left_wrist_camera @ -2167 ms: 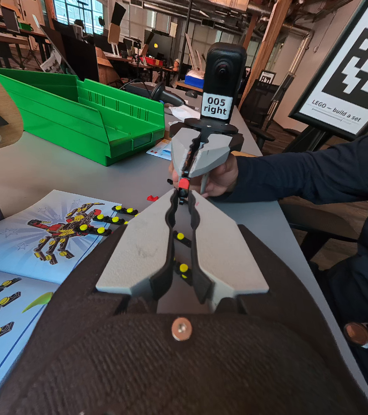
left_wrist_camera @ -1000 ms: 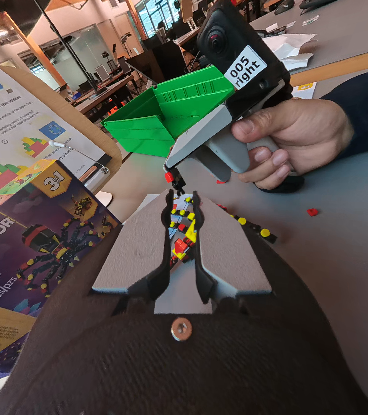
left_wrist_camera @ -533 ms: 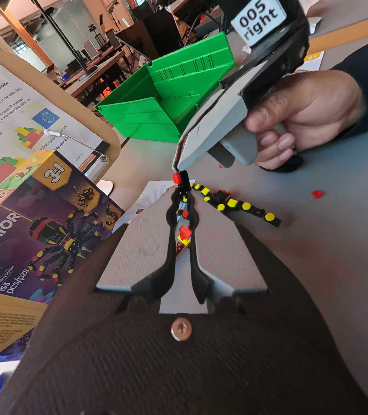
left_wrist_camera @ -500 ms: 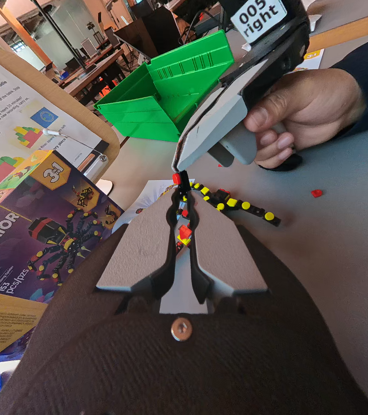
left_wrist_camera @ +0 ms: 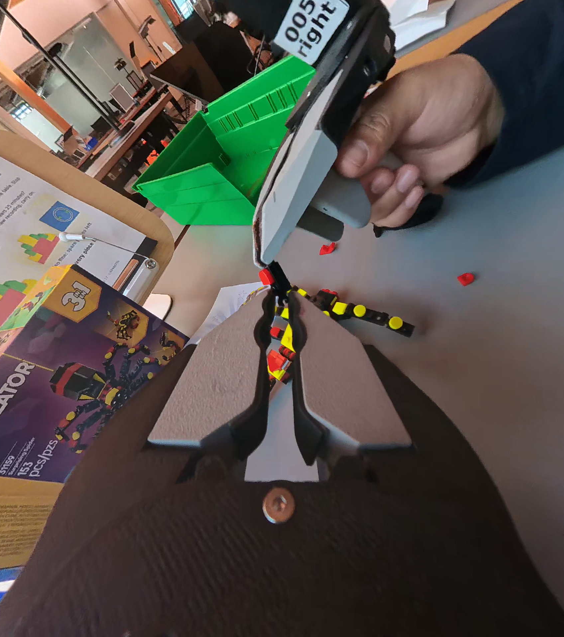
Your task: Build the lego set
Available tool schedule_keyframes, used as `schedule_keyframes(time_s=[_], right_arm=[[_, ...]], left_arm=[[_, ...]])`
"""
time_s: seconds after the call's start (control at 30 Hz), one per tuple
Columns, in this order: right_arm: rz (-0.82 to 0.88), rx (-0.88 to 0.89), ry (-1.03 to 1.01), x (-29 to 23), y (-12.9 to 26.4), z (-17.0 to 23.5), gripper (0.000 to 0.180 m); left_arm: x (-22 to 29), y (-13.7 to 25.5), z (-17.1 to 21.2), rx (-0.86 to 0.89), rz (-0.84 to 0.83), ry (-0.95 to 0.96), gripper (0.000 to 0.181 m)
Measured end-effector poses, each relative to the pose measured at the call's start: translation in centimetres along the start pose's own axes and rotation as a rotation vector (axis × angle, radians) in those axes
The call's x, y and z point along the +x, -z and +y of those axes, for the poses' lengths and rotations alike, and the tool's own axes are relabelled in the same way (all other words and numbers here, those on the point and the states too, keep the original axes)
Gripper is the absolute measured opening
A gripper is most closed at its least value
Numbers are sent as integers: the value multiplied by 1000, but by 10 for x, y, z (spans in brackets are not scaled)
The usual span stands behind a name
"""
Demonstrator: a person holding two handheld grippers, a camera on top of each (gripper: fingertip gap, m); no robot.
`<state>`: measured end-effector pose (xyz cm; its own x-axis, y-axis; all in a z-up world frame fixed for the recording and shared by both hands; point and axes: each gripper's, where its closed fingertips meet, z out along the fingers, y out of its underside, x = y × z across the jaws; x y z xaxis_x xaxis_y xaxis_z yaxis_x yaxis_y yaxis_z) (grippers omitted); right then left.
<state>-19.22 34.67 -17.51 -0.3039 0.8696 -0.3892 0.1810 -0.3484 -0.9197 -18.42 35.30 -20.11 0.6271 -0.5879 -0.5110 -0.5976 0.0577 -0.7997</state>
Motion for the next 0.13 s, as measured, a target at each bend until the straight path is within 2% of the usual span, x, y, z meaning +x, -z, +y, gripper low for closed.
schedule_keyframes(time_s=[0.13], right_arm=[[-28, -34, -79, 3, 0, 7, 0]], left_arm=[[5, -2, 5, -34, 14, -45, 5]])
